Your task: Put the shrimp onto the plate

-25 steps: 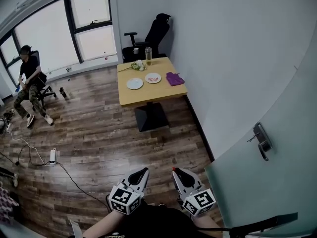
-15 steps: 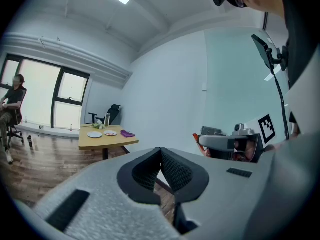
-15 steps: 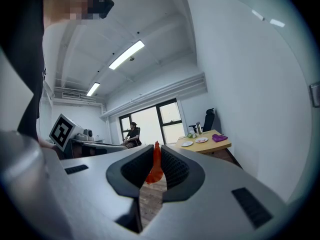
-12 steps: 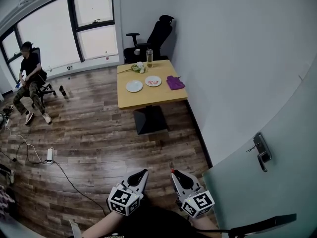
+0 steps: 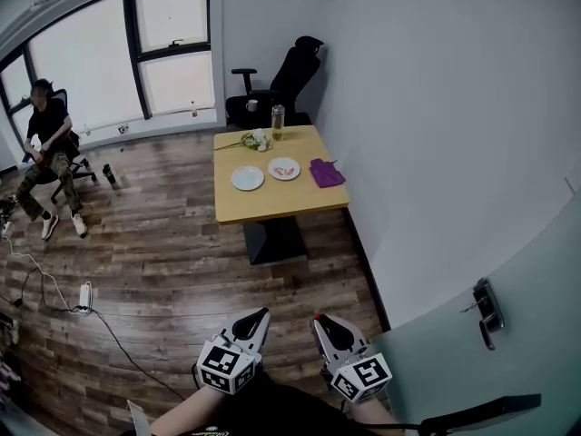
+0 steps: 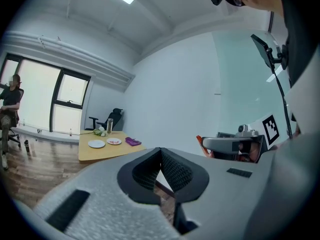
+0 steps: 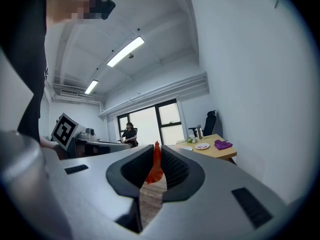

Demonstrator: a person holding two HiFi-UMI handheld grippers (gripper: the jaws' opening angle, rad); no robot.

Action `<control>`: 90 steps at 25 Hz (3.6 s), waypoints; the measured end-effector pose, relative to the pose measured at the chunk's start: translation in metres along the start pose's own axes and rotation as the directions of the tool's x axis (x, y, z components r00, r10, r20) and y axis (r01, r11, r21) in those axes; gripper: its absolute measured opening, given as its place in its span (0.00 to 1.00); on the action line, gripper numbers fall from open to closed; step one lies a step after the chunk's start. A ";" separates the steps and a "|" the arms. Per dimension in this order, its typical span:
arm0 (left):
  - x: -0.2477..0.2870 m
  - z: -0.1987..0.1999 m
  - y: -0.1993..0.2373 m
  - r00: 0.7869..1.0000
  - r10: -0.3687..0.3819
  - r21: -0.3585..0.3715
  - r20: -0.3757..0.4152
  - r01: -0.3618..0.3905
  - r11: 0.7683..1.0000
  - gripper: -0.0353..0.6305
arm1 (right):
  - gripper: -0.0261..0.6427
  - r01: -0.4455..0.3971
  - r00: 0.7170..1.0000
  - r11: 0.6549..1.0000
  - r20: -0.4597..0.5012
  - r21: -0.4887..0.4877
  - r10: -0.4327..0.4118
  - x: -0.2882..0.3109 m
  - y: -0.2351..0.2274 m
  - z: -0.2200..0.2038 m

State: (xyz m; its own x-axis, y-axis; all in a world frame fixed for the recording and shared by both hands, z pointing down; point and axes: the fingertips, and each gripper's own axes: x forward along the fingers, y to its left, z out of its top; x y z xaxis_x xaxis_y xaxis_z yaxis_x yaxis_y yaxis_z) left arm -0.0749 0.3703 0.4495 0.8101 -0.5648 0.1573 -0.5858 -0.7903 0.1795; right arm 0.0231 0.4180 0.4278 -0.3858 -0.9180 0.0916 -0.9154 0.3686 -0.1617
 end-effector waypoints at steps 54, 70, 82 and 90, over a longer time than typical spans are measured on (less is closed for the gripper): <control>0.282 0.097 0.239 1.000 0.009 -0.021 -0.006 -0.009 1.000 0.06 | 0.11 -0.009 1.000 1.000 -0.006 0.007 0.009 0.312 -0.209 0.068; 0.400 0.126 0.289 0.996 0.092 -0.036 -0.009 -0.092 0.995 0.06 | 0.11 -0.077 0.996 0.997 -0.033 0.016 0.078 0.393 -0.324 0.094; 0.433 0.160 0.375 0.998 0.052 -0.009 0.022 -0.052 0.999 0.06 | 0.11 -0.075 0.997 0.997 -0.009 -0.023 0.074 0.499 -0.323 0.117; 0.442 0.160 0.414 0.999 0.043 -0.002 0.003 -0.043 0.999 0.06 | 0.11 -0.061 0.998 0.998 -0.027 -0.022 0.060 0.535 -0.317 0.114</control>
State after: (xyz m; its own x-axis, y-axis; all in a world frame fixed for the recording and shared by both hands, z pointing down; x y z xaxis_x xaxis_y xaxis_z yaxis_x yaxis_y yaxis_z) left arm 0.0441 -0.2446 0.4378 0.7842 -0.5990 0.1622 -0.6202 -0.7648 0.1742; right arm 0.1206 -0.2064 0.4161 -0.4433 -0.8898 0.1080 -0.8925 0.4271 -0.1451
